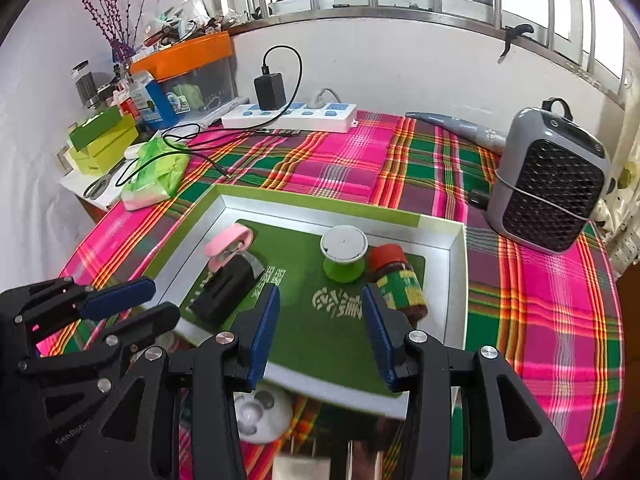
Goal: Organize rigid objects
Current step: 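Withdraw both grippers from the tray toward the loose objects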
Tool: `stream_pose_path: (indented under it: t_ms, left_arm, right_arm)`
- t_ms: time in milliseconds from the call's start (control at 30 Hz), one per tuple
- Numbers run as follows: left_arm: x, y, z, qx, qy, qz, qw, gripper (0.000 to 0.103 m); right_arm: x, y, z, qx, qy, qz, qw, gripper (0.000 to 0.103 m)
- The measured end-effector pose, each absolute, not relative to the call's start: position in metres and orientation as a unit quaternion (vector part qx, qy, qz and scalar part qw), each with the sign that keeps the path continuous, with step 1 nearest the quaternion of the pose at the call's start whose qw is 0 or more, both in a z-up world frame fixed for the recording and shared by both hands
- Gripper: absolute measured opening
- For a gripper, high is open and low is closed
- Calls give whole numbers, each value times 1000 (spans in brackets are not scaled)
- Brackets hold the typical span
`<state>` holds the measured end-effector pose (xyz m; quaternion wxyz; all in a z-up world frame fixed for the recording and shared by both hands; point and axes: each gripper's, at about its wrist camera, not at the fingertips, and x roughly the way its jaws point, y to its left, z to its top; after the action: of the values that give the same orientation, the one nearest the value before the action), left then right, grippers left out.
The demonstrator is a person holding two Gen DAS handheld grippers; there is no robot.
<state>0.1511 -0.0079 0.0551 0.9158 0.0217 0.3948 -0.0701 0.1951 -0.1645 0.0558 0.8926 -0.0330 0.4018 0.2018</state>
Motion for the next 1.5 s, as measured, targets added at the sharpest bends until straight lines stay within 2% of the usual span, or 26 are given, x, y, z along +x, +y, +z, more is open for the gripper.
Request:
stream_pose_path:
  t_ms: [833, 1200, 1500]
  left_arm:
    - [97, 2, 55, 5, 382, -70, 922, 27]
    - [80, 21, 39, -11, 398, -65, 915, 27]
    - [76, 35, 25, -35, 413, -69, 907, 34]
  right_arm:
    - [124, -183, 51, -19, 389, 181, 903, 44]
    - [96, -198, 39, -9, 396, 167, 903, 44]
    - [84, -197, 27, -9, 407, 169, 898, 44]
